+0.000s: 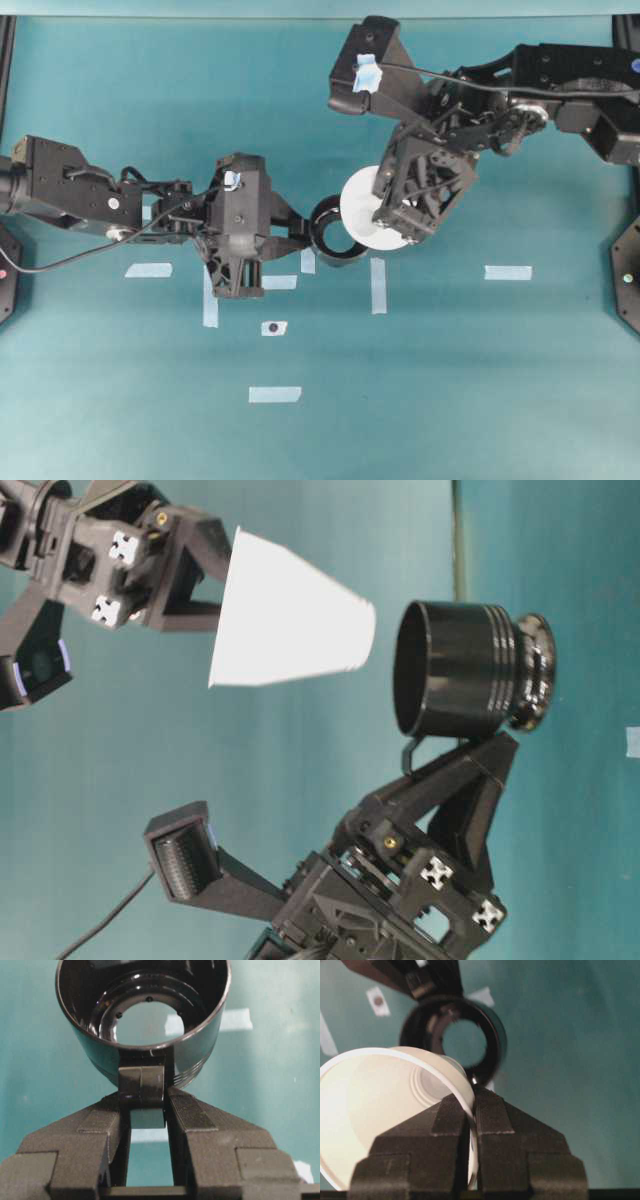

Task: Holding the cup holder with the left arm, the right arm places the cup into the cup holder.
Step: 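Lift holder with left gripper and cup with right gripper toward each other, then insert white cup into black holder opening with right gripper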

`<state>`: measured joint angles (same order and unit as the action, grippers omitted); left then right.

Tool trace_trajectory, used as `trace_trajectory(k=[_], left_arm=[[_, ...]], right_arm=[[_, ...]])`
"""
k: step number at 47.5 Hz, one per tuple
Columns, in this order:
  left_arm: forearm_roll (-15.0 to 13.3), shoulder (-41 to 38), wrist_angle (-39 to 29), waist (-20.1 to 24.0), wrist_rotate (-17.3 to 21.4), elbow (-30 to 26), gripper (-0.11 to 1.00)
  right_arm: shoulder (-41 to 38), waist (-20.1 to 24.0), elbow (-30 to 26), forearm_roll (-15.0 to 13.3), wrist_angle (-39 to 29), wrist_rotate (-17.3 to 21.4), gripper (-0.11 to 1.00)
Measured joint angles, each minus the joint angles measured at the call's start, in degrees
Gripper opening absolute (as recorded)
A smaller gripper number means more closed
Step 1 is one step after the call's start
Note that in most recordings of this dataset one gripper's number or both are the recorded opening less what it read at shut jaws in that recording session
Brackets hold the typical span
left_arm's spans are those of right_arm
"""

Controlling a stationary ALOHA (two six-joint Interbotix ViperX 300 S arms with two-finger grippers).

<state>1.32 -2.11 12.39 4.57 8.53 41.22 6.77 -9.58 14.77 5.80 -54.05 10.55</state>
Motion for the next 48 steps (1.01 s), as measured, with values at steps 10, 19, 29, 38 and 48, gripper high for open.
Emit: trace_trajectory(k=[10, 19, 29, 38, 48], left_arm=[[0.0, 0.0, 1.4, 0.2, 0.0, -0.2, 0.25], [0.0, 0.0, 1.6, 0.2, 0.0, -0.3, 0.25], [0.0, 0.0, 1.6, 0.2, 0.0, -0.2, 0.25], [0.0, 0.2, 1.8, 0.2, 0.0, -0.2, 0.25], [0.0, 0.2, 2.4, 0.2, 0.1, -0.2, 0.25]], right_arm=[[0.0, 0.0, 0.1, 0.0, 3.0, 0.0, 0.04], [-0.1, 0.0, 1.5, 0.0, 4.7, 0.0, 0.04], [-1.0, 0.1, 4.1, 0.0, 5.8, 0.0, 0.04], [-1.1, 0.0, 6.1, 0.0, 9.9, 0.0, 0.04], [-1.2, 0.0, 8.6, 0.1, 12.6, 0.0, 0.04]])
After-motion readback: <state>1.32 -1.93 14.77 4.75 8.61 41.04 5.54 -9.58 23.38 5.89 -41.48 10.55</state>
